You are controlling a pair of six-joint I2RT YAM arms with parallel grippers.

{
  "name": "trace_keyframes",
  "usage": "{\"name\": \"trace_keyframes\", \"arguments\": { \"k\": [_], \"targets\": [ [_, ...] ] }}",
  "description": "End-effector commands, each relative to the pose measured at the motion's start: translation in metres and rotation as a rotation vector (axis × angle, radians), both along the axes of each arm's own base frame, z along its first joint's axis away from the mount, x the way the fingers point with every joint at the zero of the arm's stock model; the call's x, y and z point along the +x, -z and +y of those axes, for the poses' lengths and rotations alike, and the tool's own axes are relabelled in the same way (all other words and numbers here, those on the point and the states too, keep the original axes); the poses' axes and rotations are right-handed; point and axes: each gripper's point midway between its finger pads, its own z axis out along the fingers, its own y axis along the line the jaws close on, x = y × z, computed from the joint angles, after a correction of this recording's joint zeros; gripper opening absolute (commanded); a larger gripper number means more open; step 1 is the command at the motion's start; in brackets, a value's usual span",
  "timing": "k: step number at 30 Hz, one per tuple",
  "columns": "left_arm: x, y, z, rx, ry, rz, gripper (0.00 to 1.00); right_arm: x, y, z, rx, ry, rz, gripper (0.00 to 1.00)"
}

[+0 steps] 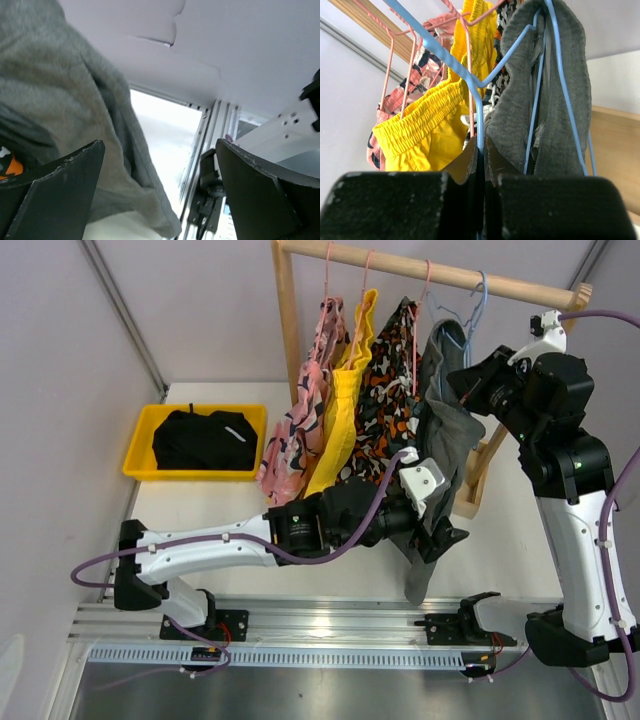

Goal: Remove the shorts from the hanger

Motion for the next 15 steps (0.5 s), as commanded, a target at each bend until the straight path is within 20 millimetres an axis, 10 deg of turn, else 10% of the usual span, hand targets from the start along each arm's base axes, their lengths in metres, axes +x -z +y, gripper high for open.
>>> {"name": "trace_keyframes", "arguments": {
  "k": [1,7,15],
  "targets": [
    [-0.007,-0.027,-0.011,-0.099,0.033,0.011,0.98,-0.007,-0.038,0.004,0.062,-0.024,-0.122,0.00],
    [0.002,-0.004,-0.023,-0.079,-0.003,0.020,0.79,-0.012,-0.045,0.002,0.063,-0.019,-0.118,0.00],
    [0.020,0.011,-0.029,-0.057,-0.100,0.020,0.20,-0.023,-0.050,0.002,0.078,-0.029,-0.121,0.00]
  ]
}}
